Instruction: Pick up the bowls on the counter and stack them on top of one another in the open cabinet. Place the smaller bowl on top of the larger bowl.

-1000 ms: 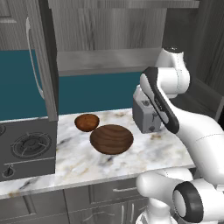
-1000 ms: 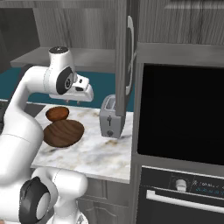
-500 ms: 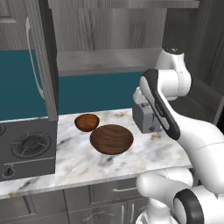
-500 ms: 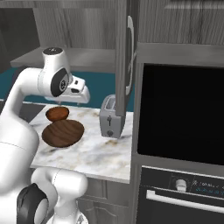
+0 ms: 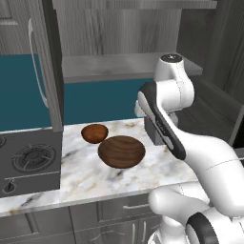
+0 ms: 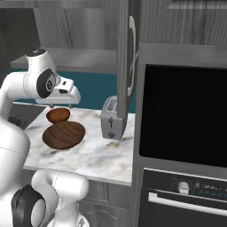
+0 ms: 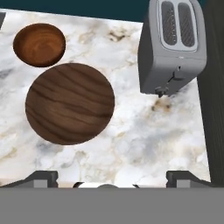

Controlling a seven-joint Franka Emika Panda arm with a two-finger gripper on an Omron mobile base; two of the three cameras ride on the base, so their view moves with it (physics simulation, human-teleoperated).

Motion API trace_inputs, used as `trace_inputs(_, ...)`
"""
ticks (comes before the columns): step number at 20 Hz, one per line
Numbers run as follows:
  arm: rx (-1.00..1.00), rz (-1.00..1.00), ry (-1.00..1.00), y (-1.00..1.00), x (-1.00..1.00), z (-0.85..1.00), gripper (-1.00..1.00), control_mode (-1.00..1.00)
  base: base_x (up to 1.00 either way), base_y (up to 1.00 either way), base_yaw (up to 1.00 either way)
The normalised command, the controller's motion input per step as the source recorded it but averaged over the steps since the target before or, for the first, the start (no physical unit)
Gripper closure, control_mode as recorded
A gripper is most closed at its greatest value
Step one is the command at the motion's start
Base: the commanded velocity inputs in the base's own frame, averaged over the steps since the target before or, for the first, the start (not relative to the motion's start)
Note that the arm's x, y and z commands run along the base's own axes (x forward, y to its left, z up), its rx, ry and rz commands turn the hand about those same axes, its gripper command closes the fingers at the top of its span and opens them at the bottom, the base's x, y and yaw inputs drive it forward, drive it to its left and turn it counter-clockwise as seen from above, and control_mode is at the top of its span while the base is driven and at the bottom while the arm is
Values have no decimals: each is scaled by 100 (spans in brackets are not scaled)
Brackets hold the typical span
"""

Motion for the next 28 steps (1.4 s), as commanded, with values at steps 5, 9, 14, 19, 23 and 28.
trace_inputs(5, -10, 0, 1, 35, 0, 0, -100, -100, 0, 0, 0)
trace_inputs(9, -11, 1, 0, 39, -1, 0, -100, -100, 0, 0, 0)
trace_inputs(14, -12, 2, 0, 44, 0, -6, -100, -100, 0, 0, 0)
trace_inputs(19, -12, 1, 0, 44, 0, -10, -100, -100, 0, 0, 0)
trace_inputs(23, -9, 1, 0, 38, 0, -18, -100, -100, 0, 0, 0)
trace_inputs(28, -4, 0, 0, 25, 4, -28, -100, -100, 0, 0, 0)
